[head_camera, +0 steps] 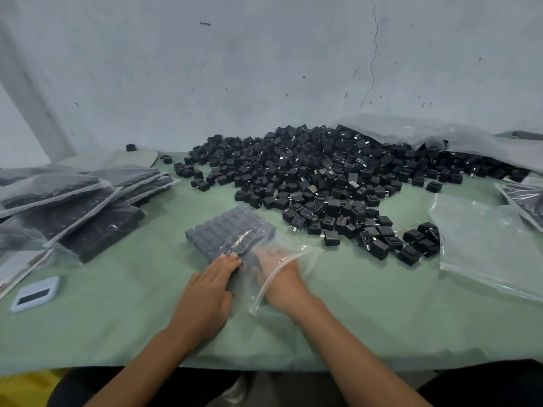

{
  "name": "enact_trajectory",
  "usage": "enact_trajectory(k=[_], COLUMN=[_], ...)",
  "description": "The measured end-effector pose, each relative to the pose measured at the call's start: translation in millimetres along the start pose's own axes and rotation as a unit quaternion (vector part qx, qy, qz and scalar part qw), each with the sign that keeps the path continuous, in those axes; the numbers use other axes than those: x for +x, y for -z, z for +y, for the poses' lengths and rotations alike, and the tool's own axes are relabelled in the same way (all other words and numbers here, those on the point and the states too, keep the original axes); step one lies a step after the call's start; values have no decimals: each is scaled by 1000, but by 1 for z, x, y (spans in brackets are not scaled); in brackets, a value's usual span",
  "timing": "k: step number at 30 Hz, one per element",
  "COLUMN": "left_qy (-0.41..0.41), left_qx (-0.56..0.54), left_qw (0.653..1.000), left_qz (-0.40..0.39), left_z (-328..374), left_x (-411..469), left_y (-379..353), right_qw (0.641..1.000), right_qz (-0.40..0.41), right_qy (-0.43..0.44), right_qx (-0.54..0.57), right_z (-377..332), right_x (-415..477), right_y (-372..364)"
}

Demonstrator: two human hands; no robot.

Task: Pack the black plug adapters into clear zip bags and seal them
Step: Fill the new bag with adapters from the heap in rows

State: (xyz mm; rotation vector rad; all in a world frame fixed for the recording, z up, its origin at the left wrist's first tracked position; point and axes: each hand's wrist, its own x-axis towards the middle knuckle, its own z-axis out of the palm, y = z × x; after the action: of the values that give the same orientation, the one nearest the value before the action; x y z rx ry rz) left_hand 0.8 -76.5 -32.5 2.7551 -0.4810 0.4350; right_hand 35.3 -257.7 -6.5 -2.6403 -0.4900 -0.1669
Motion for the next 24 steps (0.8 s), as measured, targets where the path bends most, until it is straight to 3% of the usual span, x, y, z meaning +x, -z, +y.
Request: enact_trajectory(k=[7, 15, 24], left_qy=[0, -4, -2], left_qx=[7, 10, 12], left_qw=[1000, 1000, 1000], left_qz=[-4, -11, -13], left_z=[1, 1, 2], left_x=[1, 1, 1], left_y=[0, 1, 1], right_qw=[988, 997, 997], right_qz=[41, 51, 65], right_qy=[-13, -37, -21], right_qx=[148, 43, 24], right_z=[4, 8, 13], right_x=[-5, 8, 5], right_y=[-15, -31, -34])
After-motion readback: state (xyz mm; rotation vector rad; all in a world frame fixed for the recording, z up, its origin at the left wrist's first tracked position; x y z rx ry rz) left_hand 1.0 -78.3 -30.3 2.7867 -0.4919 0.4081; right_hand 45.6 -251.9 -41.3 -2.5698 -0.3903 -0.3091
